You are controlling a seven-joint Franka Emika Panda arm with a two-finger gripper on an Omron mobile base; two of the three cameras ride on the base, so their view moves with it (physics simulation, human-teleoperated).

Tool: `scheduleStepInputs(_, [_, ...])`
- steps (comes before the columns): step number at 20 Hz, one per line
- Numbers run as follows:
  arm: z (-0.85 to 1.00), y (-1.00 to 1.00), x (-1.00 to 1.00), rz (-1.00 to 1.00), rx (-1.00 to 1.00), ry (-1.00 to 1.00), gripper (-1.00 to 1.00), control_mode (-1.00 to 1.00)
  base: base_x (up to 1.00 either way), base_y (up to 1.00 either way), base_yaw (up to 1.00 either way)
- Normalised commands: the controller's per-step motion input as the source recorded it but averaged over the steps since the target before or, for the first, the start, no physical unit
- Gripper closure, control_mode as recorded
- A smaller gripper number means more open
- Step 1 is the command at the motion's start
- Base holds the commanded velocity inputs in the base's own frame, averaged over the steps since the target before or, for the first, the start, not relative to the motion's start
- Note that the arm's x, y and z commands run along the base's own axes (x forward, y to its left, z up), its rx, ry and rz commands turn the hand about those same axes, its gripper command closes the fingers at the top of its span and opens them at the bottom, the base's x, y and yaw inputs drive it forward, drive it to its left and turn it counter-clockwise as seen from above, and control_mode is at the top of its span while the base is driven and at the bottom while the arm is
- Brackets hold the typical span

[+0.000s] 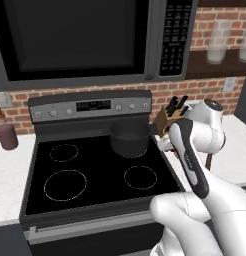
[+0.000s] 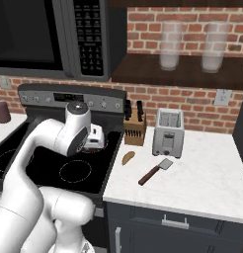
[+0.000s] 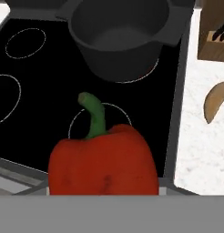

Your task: Put the bell pepper and sweet potato in the pot. Retrieve the spatula and lightly stir the vegetables in the pot.

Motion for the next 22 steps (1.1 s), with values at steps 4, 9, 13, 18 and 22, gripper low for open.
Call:
scheduleStepInputs(4, [0.24,0.34,0.32,0.11,0.06,-0.06,1.0,-1.0,0.0,0.0,0.0])
scheduleStepInputs(9, [0.02,0.24,0.42,0.08,0.0,-0.02,1.0,-1.0,0.0,0.0,0.0])
scheduleStepInputs(13, [0.0,0.37,0.82,0.05,0.0,0.0,1.0,-1.0,0.0,0.0,0.0])
scheduleStepInputs(18, [0.0,0.17,0.87,0.01,0.0,-0.01,1.0,-1.0,0.0,0.0,0.0])
scheduleStepInputs(22, [-0.03,0.0,0.66,0.0,0.0,-0.01,1.0,-1.0,0.0,0.0,0.0])
